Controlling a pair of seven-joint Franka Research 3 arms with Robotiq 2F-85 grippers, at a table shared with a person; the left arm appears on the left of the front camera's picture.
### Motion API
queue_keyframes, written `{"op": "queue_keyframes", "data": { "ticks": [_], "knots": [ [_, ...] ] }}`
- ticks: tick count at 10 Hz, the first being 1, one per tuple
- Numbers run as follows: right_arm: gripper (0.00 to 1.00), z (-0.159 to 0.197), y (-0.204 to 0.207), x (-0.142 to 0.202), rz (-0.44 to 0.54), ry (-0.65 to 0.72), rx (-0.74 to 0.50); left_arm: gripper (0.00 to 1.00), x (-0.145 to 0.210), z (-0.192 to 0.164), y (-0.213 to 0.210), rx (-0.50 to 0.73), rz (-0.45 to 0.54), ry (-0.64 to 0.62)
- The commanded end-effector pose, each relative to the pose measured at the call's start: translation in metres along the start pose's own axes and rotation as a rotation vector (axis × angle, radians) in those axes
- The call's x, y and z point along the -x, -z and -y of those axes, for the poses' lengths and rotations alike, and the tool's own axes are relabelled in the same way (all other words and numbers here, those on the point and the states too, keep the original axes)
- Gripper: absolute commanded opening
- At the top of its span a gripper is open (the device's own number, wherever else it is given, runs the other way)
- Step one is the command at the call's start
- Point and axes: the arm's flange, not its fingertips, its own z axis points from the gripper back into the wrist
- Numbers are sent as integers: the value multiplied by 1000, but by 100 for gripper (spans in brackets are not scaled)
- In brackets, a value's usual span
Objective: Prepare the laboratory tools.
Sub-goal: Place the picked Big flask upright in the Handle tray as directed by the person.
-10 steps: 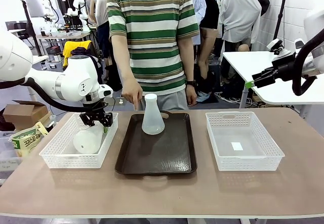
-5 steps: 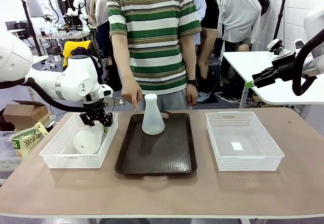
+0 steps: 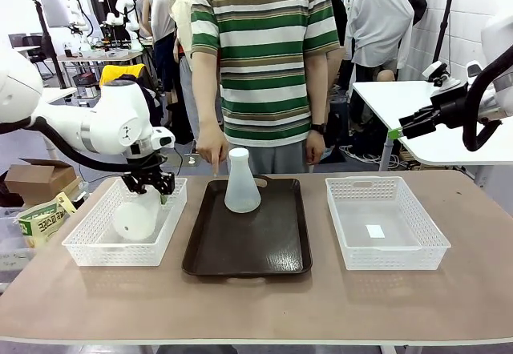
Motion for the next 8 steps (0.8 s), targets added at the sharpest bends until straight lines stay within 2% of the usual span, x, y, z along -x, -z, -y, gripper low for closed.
{"op": "queue_keyframes", "data": {
  "ticks": [1, 3, 5, 7, 8],
  "knots": [
    [100, -1, -1, 1, -11, 1, -2, 0, 16, -17, -25, -12, 17, 15],
    [100, -1, -1, 1, -11, 1, -2, 0, 26, -31, -54, 39, 81, 52],
    [100, -1, -1, 1, -11, 1, -2, 0, 40, -42, -94, 95, 223, 117],
    [100, -1, -1, 1, -11, 1, -2, 0, 59, -42, -142, 113, 393, 255],
    [100, -1, -1, 1, -11, 1, -2, 0, 70, -37, -166, 196, 495, 396]
  ]
}}
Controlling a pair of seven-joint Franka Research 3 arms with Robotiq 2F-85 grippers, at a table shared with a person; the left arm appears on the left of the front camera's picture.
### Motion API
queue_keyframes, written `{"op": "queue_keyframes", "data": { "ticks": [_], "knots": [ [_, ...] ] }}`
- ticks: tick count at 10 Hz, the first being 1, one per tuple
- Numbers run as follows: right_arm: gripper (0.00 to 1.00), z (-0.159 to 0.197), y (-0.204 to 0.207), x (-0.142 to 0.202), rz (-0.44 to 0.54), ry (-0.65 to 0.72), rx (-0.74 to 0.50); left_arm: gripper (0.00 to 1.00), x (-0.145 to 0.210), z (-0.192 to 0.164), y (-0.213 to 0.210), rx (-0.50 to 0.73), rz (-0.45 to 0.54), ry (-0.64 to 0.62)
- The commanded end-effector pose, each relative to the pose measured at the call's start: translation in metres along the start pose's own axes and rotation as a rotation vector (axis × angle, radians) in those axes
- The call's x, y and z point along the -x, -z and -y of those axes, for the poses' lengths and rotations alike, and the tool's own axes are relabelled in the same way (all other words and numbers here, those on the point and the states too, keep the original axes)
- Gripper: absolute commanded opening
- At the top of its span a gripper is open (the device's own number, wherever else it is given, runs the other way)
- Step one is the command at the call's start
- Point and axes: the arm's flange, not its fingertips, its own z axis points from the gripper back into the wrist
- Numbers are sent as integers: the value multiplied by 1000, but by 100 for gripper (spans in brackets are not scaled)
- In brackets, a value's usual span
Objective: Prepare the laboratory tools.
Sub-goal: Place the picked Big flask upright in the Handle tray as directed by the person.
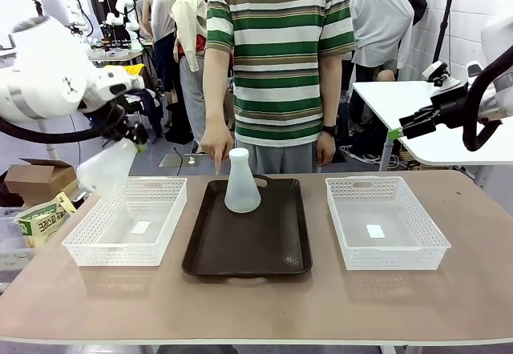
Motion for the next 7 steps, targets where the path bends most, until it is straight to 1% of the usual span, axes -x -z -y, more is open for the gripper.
{"op": "queue_keyframes", "data": {
  "ticks": [1, 2, 3, 4, 5, 7],
  "knots": [
    [100, -1, -1, 1, -12, 1, -3, 0, 20, 13, -29, 251, 231, 242],
    [100, -1, -1, 1, -12, 1, -3, 0, 20, 28, -42, 333, 323, 375],
    [100, -1, -1, 1, -12, 1, -3, 0, 20, 40, -52, 448, 415, 534],
    [100, -1, -1, 1, -12, 1, -3, 0, 16, 51, -54, 578, 454, 670],
    [100, -1, -1, 1, -12, 1, -3, 0, 16, 55, -52, 707, 533, 797],
    [100, -1, -1, 1, -12, 1, -3, 0, 10, 49, -37, 992, 745, 977]
  ]
}}
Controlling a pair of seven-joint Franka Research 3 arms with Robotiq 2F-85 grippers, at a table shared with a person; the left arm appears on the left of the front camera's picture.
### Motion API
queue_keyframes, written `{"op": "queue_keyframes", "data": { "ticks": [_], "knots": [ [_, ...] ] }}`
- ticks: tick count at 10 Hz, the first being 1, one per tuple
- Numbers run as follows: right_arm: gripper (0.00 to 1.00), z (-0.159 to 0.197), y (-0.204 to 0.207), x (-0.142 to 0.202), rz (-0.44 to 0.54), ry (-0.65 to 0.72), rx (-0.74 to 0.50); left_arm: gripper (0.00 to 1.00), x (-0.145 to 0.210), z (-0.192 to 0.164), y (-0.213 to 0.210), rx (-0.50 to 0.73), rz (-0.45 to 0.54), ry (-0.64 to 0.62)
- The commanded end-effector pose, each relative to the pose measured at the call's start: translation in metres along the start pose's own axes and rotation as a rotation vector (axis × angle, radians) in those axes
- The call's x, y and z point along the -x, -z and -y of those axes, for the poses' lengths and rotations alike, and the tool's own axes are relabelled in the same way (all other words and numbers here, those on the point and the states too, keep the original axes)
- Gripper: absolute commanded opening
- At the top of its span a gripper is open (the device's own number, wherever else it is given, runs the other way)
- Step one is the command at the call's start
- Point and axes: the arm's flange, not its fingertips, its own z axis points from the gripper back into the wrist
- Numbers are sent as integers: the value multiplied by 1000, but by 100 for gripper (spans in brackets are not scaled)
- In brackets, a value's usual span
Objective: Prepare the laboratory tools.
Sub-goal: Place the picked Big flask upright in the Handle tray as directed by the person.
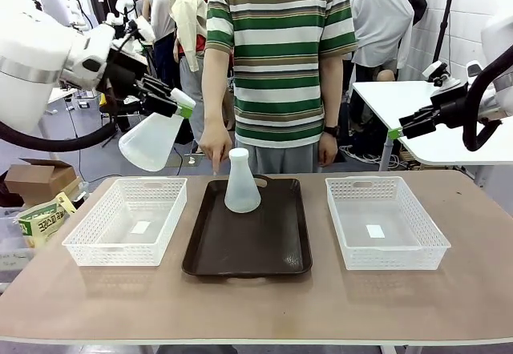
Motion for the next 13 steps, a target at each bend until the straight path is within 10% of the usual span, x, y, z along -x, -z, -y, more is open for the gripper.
{"op": "queue_keyframes", "data": {
  "ticks": [1, 3, 4, 6, 11, 13],
  "knots": [
    [100, -1, -1, 1, -12, 1, -3, 0, 58, -38, 10, 457, 378, 275],
    [100, -1, -1, 1, -12, 1, -3, 0, 70, -41, 12, 508, 419, 209],
    [100, -1, -1, 1, -12, 1, -3, 0, 41, -13, -1, 178, 207, 184],
    [100, -1, -1, 1, -12, 1, -3, 0, 41, -13, -1, 178, 207, 184],
    [100, -1, -1, 1, -12, 1, -3, 0, 71, 15, 81, 515, 710, 333],
    [100, -1, -1, 1, -12, 1, -3, 0, 69, 31, 111, 560, 695, 305]
  ]
}}
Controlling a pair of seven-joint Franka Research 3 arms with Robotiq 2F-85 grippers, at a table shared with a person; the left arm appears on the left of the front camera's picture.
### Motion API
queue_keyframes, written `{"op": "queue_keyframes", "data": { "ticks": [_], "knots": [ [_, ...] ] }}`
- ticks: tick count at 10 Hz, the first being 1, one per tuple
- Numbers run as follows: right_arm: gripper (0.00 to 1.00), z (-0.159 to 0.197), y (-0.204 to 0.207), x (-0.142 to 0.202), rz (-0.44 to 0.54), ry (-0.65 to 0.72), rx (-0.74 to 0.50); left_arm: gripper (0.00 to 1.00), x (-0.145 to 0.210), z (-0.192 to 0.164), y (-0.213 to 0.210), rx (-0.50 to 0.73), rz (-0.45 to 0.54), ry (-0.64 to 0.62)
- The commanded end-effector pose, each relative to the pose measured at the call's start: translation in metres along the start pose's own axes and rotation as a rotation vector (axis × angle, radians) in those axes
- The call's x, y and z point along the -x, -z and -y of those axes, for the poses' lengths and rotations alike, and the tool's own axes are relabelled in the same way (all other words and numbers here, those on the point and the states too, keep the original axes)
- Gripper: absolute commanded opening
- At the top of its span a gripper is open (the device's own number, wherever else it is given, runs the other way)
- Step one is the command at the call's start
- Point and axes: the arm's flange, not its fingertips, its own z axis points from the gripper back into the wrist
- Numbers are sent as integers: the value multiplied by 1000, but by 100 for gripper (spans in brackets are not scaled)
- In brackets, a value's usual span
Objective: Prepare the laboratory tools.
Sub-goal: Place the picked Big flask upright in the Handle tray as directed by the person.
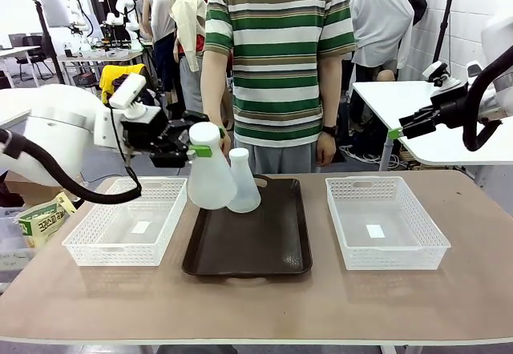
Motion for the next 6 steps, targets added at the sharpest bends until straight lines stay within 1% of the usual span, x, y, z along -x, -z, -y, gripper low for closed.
{"op": "queue_keyframes", "data": {
  "ticks": [1, 2, 3, 6],
  "knots": [
    [100, -1, -1, 1, -11, 1, -3, 0, 13, -11, 10, -46, -25, -35],
    [100, -1, -1, 1, -11, 1, -3, 0, 25, -13, 23, -87, -38, -43],
    [100, -1, -1, 1, -11, 1, -3, 0, 34, -14, 31, -104, -38, -64],
    [100, -1, -1, 1, -11, 1, -3, 0, 58, -19, 49, -134, -90, -88]
  ]
}}
